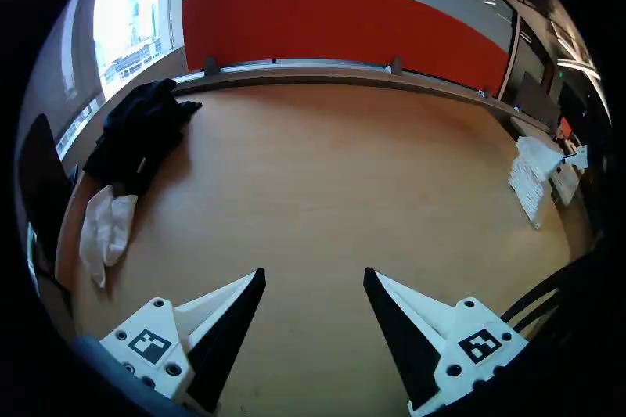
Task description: Fold towel
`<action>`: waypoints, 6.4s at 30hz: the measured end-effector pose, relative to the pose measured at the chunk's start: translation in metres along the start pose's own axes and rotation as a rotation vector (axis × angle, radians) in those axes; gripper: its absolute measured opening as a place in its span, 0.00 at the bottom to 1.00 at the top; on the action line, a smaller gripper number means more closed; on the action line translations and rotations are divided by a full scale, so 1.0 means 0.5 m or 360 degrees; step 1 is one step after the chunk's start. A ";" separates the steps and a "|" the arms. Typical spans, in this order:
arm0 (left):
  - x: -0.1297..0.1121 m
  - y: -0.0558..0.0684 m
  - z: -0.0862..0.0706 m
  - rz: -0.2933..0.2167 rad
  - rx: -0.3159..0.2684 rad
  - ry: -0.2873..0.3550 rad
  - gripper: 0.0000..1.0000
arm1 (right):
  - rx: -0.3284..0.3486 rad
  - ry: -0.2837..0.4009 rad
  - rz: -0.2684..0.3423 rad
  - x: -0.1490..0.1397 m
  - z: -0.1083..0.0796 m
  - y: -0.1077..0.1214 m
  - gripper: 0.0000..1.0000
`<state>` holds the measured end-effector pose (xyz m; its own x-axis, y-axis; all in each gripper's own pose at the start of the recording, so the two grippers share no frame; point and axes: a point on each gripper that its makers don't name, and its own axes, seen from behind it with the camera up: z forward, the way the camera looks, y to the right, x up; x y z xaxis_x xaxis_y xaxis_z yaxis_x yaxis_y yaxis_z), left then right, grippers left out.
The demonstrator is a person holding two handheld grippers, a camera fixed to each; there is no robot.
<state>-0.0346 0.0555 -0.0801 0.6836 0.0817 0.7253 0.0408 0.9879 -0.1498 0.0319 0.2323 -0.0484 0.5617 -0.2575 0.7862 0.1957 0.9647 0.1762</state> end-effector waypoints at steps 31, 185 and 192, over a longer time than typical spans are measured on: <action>-0.001 -0.003 -0.001 0.0003 0.0009 -0.0005 0.93 | -0.0075 -0.0114 0.0076 -0.052 0.034 0.029 0.28; 0.342 -0.092 -0.081 -0.0062 0.0230 0.1055 0.93 | -0.0028 0.1339 0.0441 0.403 -0.159 -0.401 1.00; 0.298 -0.091 -0.040 -0.0026 0.0224 0.1085 0.93 | -0.0047 0.1362 0.0480 0.406 -0.159 -0.405 1.00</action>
<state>0.0800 0.0200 0.0210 0.9907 0.0113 0.1357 -0.0086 0.9998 -0.0205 0.1701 -0.0195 0.0285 0.9954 0.0417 0.0860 -0.0427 0.9990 0.0098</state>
